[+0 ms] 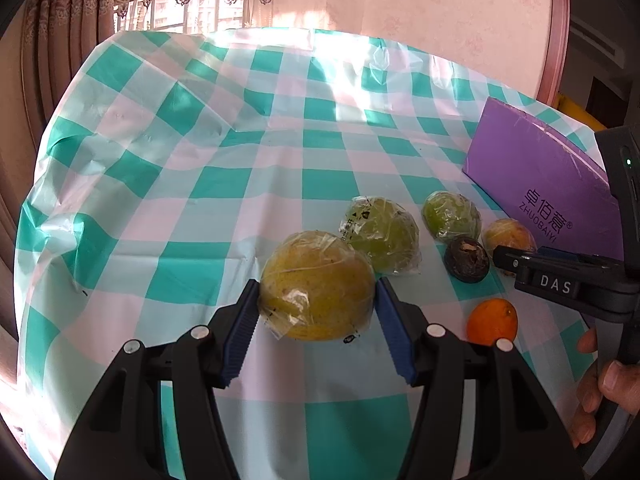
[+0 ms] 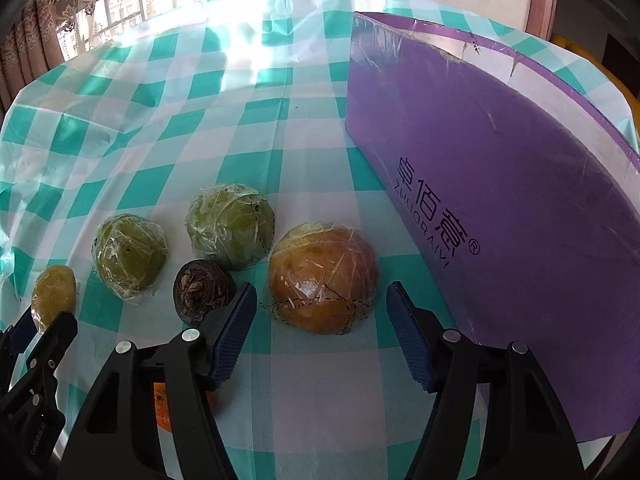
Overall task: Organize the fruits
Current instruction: 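Grasp the large brown wrapped fruit with the right tool, then lift the yellow-green fruit with the left tool while the right lifts the brown fruit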
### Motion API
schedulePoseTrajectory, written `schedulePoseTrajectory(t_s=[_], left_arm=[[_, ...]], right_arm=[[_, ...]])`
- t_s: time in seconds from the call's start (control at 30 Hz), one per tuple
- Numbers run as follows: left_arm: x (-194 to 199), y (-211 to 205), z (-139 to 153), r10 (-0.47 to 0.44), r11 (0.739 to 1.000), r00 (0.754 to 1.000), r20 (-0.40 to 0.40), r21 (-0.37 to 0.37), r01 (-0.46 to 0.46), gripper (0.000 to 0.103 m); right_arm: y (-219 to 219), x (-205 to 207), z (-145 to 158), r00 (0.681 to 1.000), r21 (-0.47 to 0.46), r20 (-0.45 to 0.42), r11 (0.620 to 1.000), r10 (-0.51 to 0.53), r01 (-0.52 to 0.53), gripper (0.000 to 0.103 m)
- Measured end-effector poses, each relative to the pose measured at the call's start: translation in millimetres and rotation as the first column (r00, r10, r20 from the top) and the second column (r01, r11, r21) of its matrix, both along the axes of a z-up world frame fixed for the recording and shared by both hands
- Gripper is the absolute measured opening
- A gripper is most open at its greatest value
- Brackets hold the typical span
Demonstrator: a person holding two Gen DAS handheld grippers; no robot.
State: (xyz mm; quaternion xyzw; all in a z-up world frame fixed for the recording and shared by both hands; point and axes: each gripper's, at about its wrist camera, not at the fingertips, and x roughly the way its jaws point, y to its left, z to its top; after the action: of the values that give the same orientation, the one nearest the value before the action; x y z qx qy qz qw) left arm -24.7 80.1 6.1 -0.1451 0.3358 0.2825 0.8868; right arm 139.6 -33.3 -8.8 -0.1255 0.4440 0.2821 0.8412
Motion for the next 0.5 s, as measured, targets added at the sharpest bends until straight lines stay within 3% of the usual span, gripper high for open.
schedulePoseTrajectory(t_s=[0.5], left_arm=[[2.0, -2.0, -0.3, 0.0, 1.0, 1.0, -0.001, -0.009, 0.0, 0.058]], right_arm=[[7.7, 0.0, -6.8, 0.999, 0.001, 0.03, 0.999, 0.034, -0.034, 0.06]])
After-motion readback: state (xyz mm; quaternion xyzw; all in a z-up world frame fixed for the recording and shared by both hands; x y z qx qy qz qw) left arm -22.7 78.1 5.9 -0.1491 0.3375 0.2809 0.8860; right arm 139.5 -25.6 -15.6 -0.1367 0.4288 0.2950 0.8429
